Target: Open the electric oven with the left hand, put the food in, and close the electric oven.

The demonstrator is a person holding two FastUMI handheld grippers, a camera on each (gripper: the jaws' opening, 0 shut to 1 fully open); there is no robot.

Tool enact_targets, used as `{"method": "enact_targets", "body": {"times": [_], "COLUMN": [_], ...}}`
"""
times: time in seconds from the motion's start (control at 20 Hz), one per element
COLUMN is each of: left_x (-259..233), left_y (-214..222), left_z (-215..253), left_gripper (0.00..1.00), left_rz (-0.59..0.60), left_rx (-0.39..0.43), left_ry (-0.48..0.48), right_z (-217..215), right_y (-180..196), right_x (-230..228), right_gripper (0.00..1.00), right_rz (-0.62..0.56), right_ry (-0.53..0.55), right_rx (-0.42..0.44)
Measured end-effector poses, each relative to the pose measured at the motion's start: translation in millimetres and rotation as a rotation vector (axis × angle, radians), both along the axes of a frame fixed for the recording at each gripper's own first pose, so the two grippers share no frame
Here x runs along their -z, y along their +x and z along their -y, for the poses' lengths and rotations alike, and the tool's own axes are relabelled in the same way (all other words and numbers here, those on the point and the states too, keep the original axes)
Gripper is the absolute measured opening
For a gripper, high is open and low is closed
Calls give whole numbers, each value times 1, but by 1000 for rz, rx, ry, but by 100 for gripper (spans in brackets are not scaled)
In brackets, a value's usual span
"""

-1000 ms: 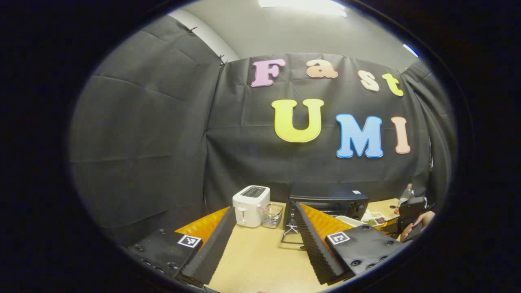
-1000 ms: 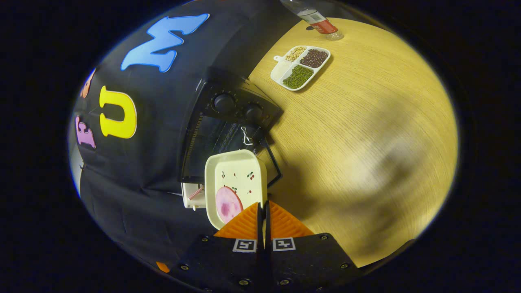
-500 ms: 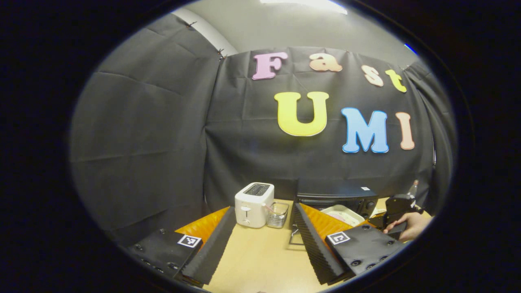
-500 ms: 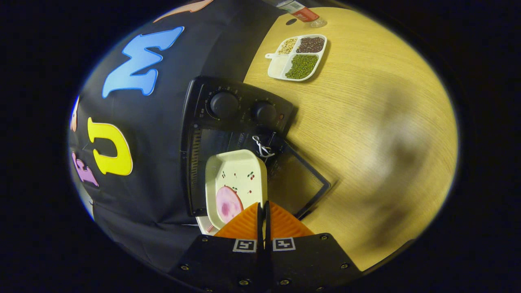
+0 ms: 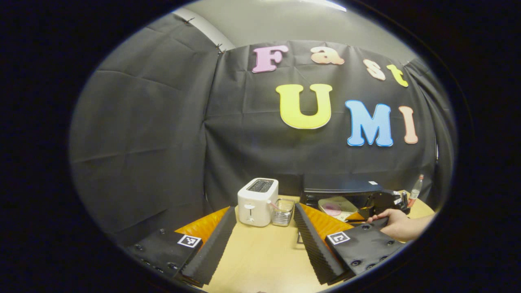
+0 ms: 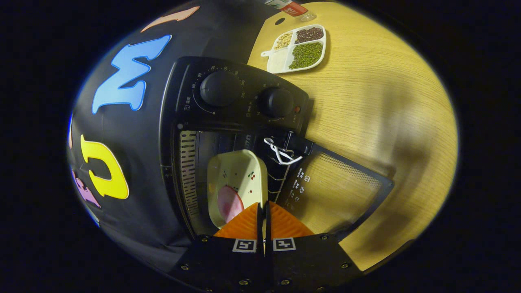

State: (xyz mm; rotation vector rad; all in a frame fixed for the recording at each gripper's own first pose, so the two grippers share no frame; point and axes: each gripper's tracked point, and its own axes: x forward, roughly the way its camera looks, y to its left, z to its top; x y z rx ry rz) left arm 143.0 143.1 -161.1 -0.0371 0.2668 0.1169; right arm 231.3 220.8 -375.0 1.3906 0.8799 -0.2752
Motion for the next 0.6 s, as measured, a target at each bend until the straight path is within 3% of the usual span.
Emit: {"method": "enact_targets", "body": {"times": [0.35,0.4,0.6], "left_x": [1,2,0], "left_y": [-10,-11,-16], "left_z": [-13,-12,-11], "left_gripper": [96,100,100], "left_rz": [-7,-5,1], "left_rx": [-16,-18,-19], "left_ry": [8,6,-2], "right_z": [-4,-2,-5], "right_y": [27,30,26], "right_x": [8,6,-3], "right_gripper": [1,1,10], "right_rz": [21,31,77], "right_ry": [-22,-22,-10], "right_rx": [51,51,19]}}
